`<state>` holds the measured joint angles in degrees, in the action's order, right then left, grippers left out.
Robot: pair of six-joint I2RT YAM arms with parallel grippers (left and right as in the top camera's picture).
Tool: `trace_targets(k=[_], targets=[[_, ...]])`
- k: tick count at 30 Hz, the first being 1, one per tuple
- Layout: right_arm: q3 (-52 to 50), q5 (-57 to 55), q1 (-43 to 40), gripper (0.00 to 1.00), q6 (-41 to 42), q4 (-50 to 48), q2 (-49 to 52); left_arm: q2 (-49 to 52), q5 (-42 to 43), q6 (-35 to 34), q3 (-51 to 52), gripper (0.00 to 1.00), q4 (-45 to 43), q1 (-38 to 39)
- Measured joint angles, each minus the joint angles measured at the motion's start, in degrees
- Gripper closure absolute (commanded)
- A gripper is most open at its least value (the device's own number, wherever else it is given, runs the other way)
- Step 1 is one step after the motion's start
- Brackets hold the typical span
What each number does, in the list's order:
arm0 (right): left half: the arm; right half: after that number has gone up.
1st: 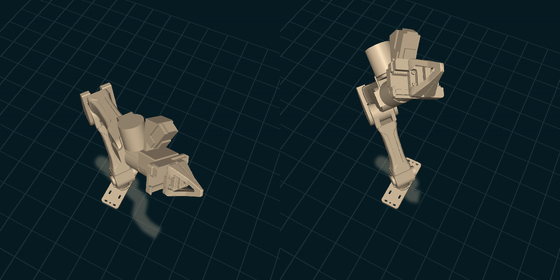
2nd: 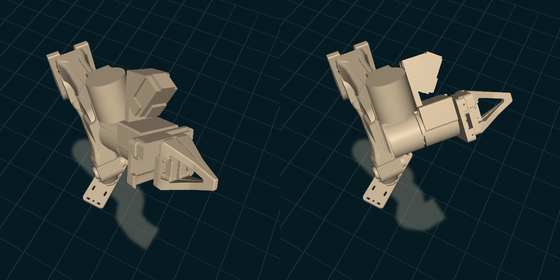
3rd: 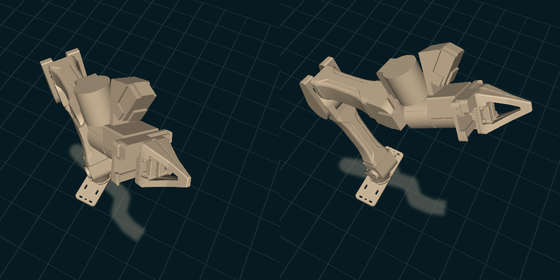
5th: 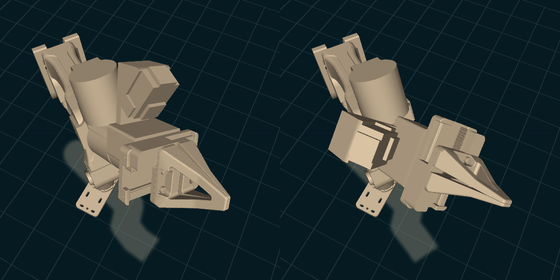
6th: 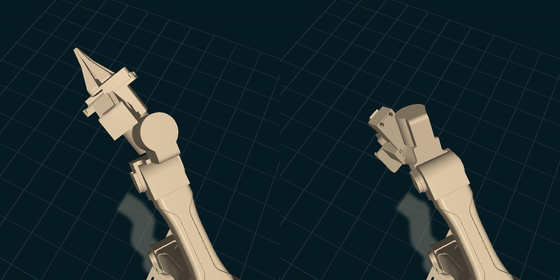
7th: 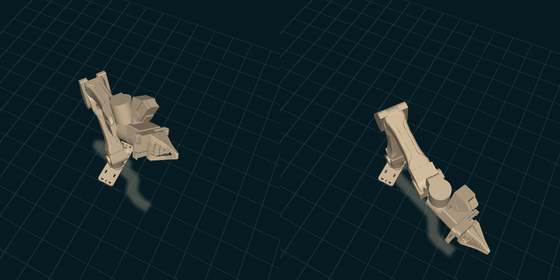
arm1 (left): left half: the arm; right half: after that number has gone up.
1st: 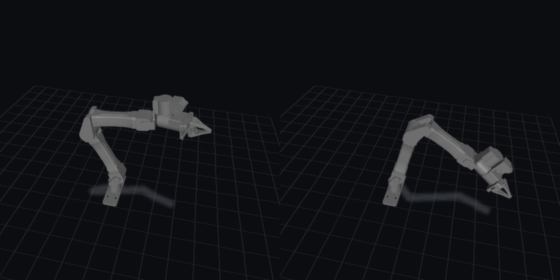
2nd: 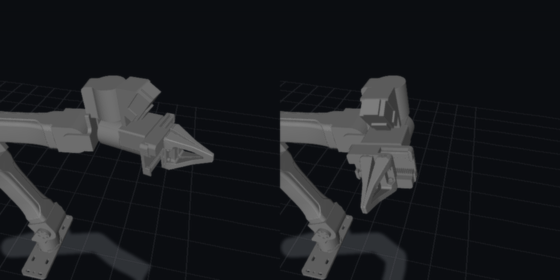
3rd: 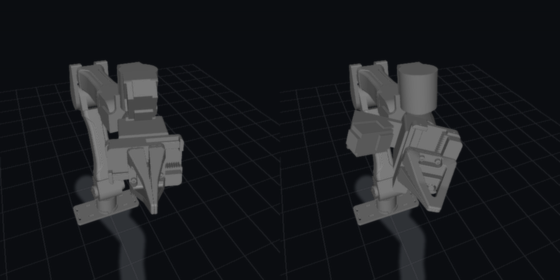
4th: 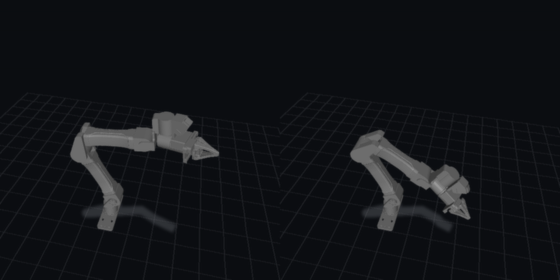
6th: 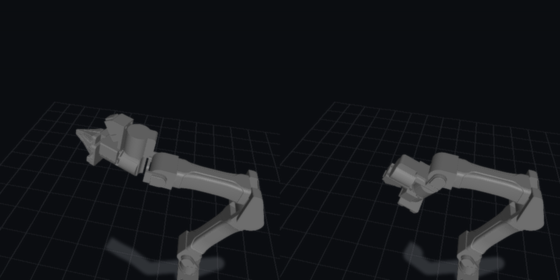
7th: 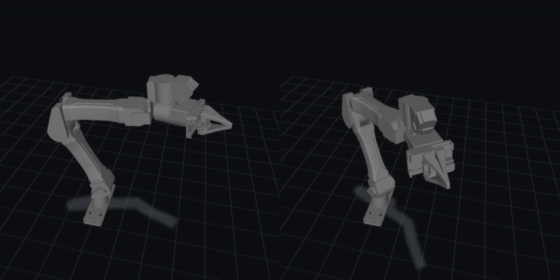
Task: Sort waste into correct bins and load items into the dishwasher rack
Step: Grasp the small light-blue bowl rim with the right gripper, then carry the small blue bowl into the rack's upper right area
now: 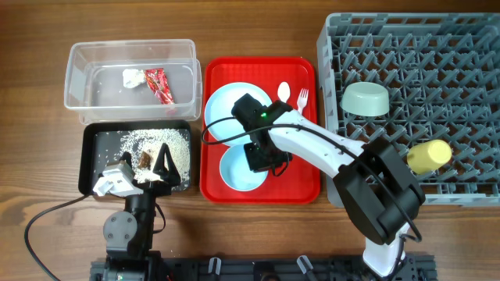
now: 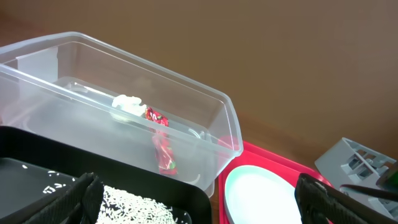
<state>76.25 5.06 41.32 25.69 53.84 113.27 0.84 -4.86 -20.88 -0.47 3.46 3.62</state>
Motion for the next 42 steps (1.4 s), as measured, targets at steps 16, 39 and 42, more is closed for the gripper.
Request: trace_targets(k=[16,39,42], targets=[[-0.09,-49.55,-8.55,0.96,-6.69,-5.4,-38.18,0.0,0.0,0.0,0.0,0.0,0.02,0.0],[-0.07,-66.66,-49.68,0.96,-19.58,-12.17,-18.36,0.0,0.0,-0.02,0.0,0.0,0.02,0.0],[-0.07,-66.66,-50.01,0.96,-20.44,-13.11,-14.27,0.0,0.0,0.0,0.0,0.0,0.02,0.0]])
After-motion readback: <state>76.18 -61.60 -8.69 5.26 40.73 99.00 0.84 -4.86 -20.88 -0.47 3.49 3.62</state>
